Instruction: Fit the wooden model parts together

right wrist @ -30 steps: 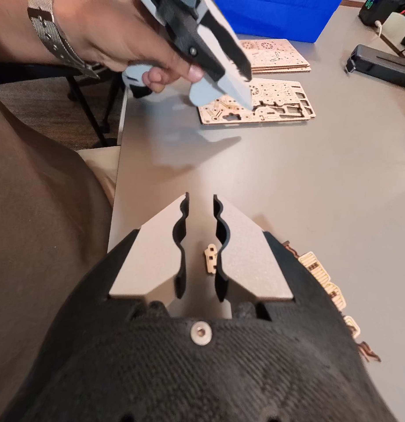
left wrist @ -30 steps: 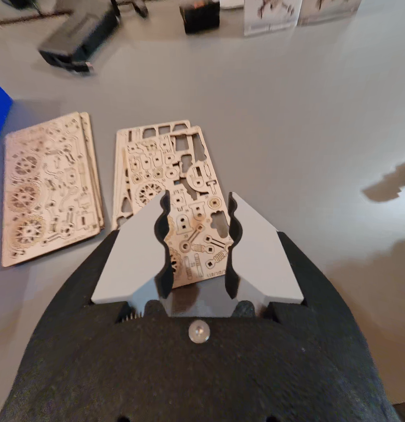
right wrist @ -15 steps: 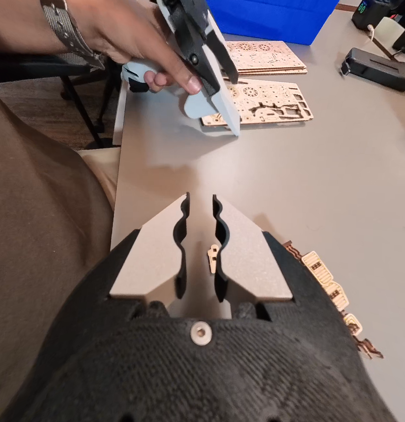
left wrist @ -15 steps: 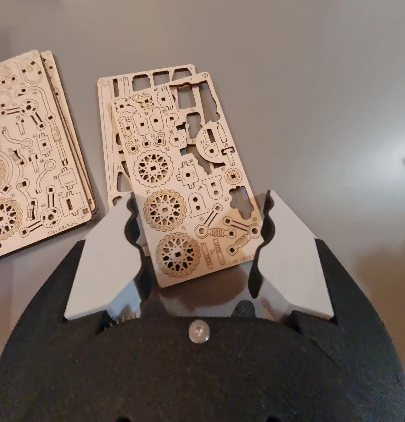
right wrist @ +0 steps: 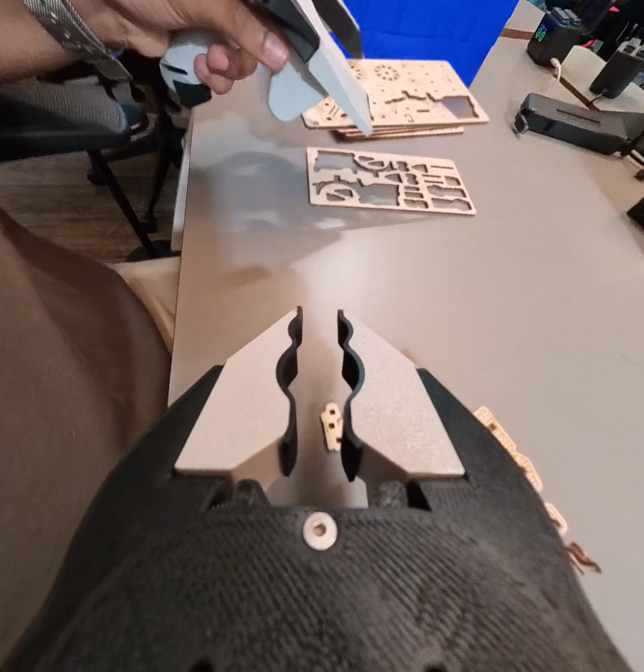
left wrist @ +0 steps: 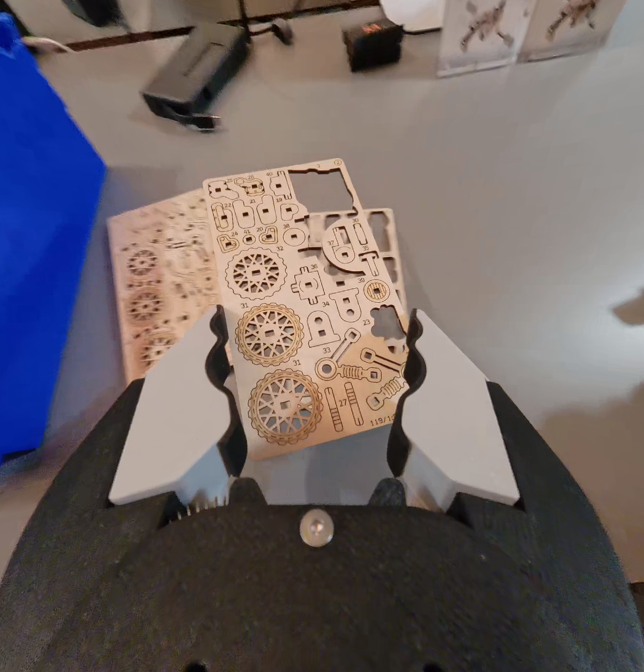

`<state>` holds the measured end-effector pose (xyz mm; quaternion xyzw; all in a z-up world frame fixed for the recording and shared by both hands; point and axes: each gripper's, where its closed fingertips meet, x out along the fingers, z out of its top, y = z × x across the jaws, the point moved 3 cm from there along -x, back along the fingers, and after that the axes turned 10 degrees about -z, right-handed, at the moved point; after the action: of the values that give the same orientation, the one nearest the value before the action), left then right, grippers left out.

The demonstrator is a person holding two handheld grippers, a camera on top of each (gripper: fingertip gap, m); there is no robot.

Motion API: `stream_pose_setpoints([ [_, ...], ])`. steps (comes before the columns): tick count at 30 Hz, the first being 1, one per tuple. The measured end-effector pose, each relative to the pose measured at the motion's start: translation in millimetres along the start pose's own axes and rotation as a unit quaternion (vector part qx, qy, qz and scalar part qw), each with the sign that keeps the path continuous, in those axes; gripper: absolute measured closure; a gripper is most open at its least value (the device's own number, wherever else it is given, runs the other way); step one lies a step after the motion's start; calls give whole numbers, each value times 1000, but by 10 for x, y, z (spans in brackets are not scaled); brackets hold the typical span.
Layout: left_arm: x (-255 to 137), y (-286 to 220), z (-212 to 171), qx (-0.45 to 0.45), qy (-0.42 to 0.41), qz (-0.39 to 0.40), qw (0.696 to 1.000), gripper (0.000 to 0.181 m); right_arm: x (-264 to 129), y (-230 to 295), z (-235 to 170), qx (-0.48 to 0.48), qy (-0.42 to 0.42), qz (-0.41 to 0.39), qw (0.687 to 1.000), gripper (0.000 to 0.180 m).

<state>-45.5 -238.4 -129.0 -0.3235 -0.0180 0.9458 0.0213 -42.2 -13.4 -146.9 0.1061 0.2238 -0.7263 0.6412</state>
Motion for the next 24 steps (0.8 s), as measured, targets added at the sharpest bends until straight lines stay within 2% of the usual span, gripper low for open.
stream_pose_setpoints([
  [5,-23,543,-166,-34,11,36,999,83,173,83,274,30,-20,5,999,157],
  [8,41,708,-343,-64,33,18,997,88,331,112,431,30,-18,2,999,155],
  [9,42,730,-349,-74,25,14,997,100,413,118,465,26,-11,2,1000,154],
  [10,46,711,-339,-80,17,1,997,101,515,122,479,21,-2,5,1000,152],
  [12,66,652,-330,-81,21,-20,996,99,766,128,475,12,26,15,999,148],
  [19,64,660,-326,-10,22,36,999,100,1410,265,739,-32,60,49,996,138],
  [24,104,614,-344,-1,25,33,999,100,1515,351,483,-15,147,99,984,134],
])
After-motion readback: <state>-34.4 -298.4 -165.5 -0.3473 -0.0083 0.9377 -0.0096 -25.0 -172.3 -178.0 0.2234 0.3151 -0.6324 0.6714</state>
